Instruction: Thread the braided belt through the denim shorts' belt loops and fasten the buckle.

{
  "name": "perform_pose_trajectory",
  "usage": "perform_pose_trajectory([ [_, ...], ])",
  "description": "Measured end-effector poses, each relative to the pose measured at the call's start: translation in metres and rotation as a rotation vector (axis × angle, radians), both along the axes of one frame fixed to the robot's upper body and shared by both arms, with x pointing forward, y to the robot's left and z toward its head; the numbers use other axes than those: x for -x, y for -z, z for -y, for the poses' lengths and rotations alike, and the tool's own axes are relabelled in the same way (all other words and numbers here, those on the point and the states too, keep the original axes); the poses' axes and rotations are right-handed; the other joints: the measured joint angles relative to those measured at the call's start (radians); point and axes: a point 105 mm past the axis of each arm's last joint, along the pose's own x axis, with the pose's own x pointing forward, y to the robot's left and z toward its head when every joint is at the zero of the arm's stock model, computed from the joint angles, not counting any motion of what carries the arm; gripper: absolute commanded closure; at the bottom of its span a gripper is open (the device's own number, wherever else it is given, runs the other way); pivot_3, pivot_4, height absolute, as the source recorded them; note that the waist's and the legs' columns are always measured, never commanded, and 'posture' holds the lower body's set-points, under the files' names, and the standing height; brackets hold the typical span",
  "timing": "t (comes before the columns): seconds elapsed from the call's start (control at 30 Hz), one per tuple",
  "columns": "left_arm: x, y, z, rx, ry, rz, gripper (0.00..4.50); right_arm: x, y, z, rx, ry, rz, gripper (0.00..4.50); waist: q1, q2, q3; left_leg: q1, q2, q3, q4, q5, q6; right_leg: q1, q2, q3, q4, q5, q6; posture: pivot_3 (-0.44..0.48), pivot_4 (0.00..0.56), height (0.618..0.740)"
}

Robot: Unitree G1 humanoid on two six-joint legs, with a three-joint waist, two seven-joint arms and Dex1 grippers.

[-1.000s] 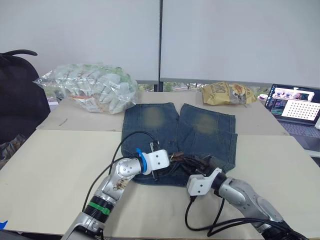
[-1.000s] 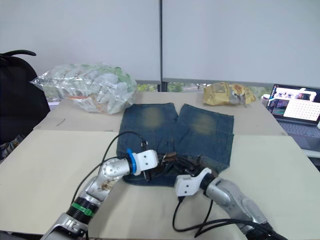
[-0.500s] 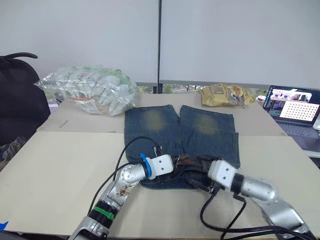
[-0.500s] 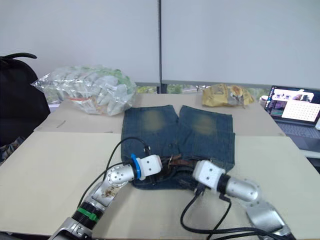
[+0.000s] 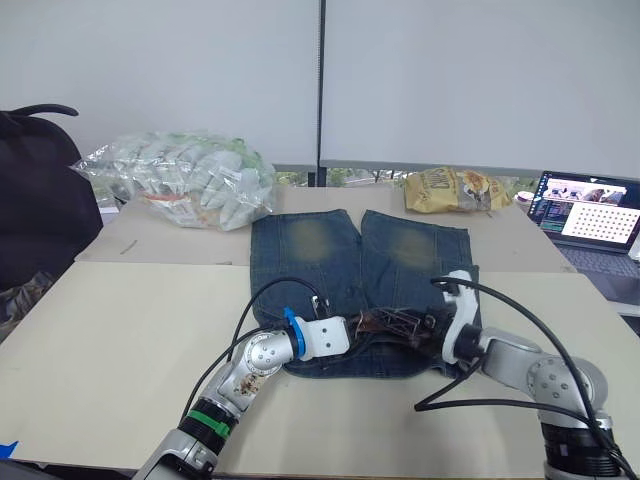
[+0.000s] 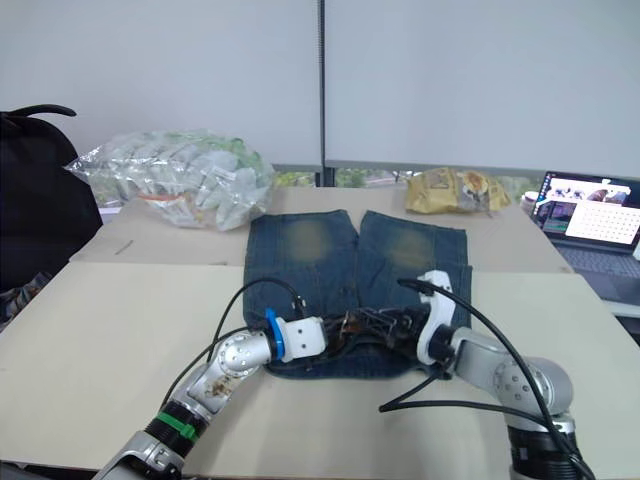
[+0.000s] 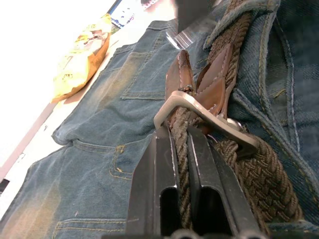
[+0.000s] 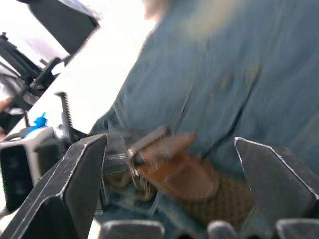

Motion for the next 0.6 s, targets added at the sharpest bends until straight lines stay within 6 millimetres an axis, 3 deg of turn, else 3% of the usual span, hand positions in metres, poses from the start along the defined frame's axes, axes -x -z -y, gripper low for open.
perform_pose_trajectory([
  [0.13, -0.001, 0.000, -0.001, -0.002, -0.005, 0.003, 4.50, 0.000, -0.002, -0.010, -0.036, -0.008, -0.059, 0.01, -0.003, 0.000, 0.000, 0.000, 0.000, 0.000, 0.000, 0.000, 0.000, 0.000, 0.000, 0.000, 0.000, 0.000, 0.000, 0.000, 0.150, 0.740],
  [0.17, -0.001, 0.000, 0.000, -0.003, -0.004, 0.003, 4.50, -0.001, -0.001, -0.013, -0.052, 0.000, -0.075, 0.25, -0.004, 0.000, 0.000, 0.000, 0.000, 0.000, 0.000, 0.000, 0.000, 0.000, 0.000, 0.000, 0.000, -0.001, 0.001, 0.000, 0.150, 0.740],
  [0.53, 0.000, 0.001, -0.001, -0.011, 0.001, 0.015, 4.50, -0.009, 0.000, -0.011, -0.107, 0.080, -0.139, 3.95, -0.005, 0.000, 0.000, -0.001, 0.000, 0.000, 0.000, 0.000, 0.000, -0.001, 0.000, 0.000, 0.000, -0.004, 0.006, 0.000, 0.150, 0.740],
  [0.6, 0.000, 0.000, -0.001, -0.006, 0.001, 0.011, 3.70, -0.008, -0.001, -0.012, -0.111, 0.076, -0.140, 4.50, -0.005, 0.000, 0.000, -0.001, 0.001, 0.000, 0.000, 0.000, 0.000, -0.001, 0.000, 0.000, 0.000, -0.004, 0.006, 0.000, 0.150, 0.740],
])
